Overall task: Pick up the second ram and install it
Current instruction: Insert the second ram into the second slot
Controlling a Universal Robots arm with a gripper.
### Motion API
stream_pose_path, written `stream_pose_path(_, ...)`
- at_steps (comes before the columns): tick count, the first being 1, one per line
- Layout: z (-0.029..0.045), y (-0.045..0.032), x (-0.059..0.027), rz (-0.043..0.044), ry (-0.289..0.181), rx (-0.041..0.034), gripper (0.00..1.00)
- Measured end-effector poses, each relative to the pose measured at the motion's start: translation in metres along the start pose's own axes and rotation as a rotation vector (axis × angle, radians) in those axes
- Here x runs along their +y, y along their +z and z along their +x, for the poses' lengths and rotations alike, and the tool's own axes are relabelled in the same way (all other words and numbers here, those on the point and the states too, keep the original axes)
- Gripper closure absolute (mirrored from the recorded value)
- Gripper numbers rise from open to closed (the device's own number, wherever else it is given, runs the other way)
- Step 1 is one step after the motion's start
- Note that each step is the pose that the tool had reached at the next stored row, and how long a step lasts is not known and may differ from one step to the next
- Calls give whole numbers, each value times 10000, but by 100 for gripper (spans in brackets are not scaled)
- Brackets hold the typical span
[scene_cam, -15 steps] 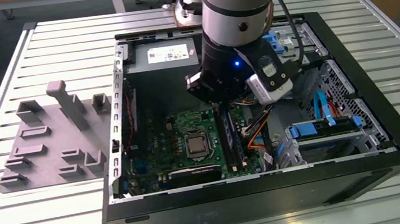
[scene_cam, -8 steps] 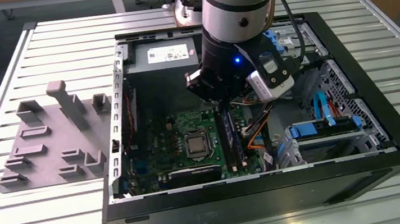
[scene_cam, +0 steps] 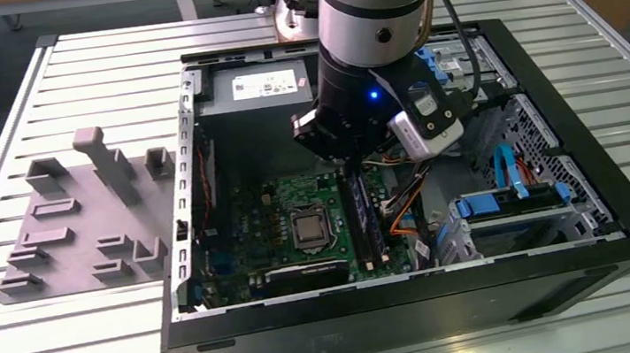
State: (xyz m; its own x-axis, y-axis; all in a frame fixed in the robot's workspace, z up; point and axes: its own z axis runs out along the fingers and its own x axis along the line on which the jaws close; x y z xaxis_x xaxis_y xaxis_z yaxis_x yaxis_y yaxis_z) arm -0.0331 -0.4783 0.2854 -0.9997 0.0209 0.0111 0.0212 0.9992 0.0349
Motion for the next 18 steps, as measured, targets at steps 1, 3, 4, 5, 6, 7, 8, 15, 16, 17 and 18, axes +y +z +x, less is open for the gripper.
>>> stream_pose_path(1,-2,1,0,3,-1,0,86)
stream_pose_path(3,-7,13,0,2,-1,-1,86)
stream_pose_path(4,-7,18,0,4,0,-1,86)
stream_pose_path(5,-7,25,-1,4,0,-1,86)
stream_pose_path(6,-7,36,-1,3,0,-1,86)
stream_pose_path(7,-7,51,-2,4,0,0,86)
stream_pose_path(8,-8,66,-2,4,0,0,86)
stream_pose_path(15,-8,146,-6,4,0,-1,86)
stream_pose_path(16,-9,158,-7,4,1,0,86)
stream_pose_path(17,-9,172,-7,4,0,-1,86)
stream_pose_path(18,-9,186,-8,4,0,-1,86)
